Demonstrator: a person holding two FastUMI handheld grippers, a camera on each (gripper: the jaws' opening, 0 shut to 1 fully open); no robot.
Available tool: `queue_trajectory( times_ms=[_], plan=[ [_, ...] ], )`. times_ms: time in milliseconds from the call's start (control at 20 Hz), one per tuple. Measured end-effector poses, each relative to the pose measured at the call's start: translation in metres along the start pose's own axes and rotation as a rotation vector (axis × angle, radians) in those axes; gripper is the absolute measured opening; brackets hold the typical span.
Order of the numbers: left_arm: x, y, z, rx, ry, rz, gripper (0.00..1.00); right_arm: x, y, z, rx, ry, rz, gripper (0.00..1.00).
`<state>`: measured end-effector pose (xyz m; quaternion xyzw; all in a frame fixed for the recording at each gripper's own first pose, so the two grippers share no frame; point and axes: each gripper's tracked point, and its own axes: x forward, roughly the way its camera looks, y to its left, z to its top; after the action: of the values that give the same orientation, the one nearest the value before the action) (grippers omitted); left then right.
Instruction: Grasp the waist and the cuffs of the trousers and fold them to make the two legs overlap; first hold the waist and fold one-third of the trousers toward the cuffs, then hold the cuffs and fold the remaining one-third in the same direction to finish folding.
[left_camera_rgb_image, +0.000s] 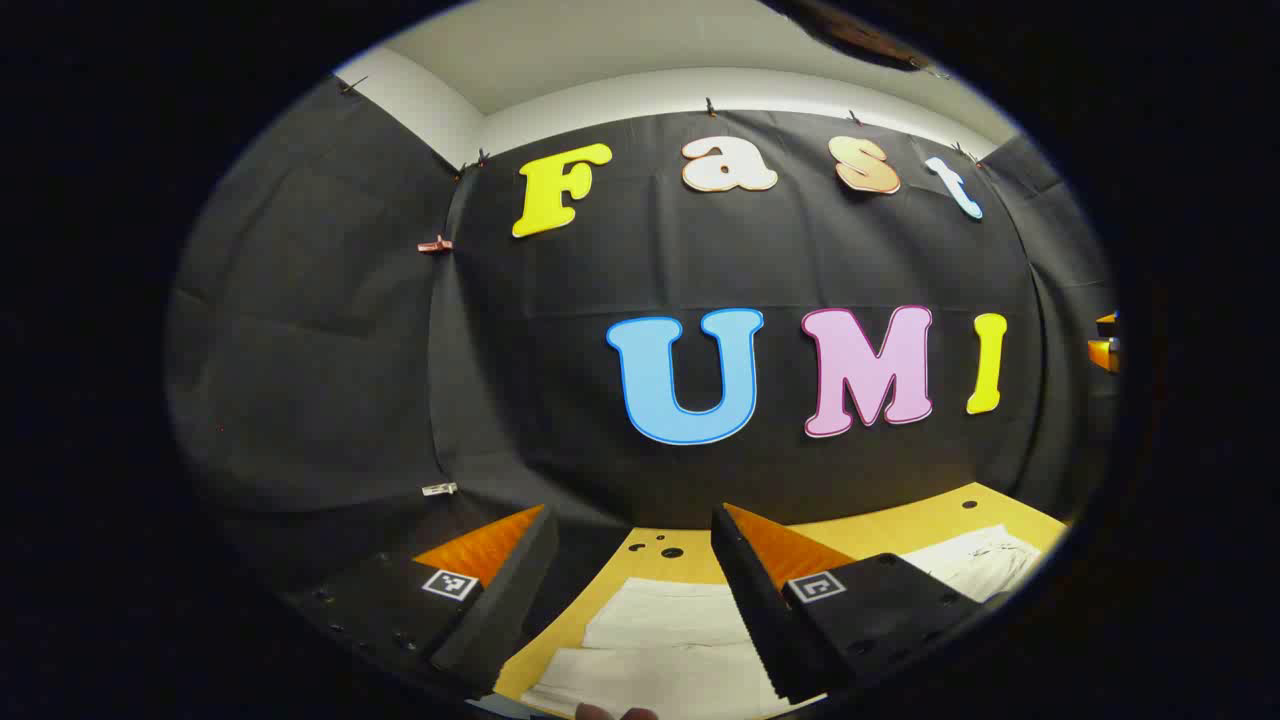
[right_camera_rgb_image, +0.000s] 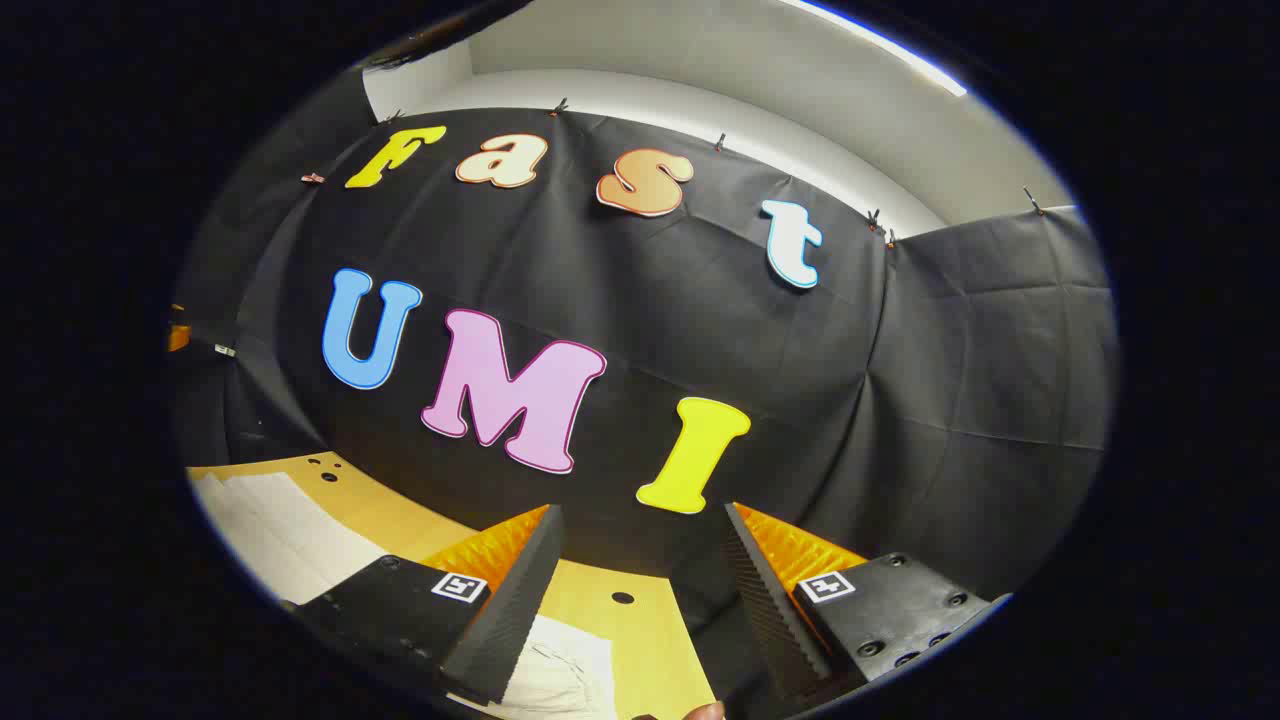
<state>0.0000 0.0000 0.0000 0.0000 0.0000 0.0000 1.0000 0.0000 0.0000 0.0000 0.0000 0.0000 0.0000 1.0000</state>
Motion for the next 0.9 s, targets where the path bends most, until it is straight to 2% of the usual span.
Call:
queue_trajectory(
  times_ms=[200, 750, 900],
  plan=[
    [0.007, 0.009, -0.011, -0.025, 0.016, -0.018, 0.96, -0.004, 0.01, -0.005, -0.031, 0.025, 0.0, 0.96],
    [0.024, 0.015, -0.025, 0.018, 0.032, -0.061, 0.96, -0.002, 0.024, -0.013, -0.082, 0.055, 0.015, 0.96],
    [0.024, 0.013, -0.033, 0.046, 0.046, -0.095, 0.96, -0.005, 0.031, -0.019, -0.112, 0.061, 0.031, 0.96]
  ],
)
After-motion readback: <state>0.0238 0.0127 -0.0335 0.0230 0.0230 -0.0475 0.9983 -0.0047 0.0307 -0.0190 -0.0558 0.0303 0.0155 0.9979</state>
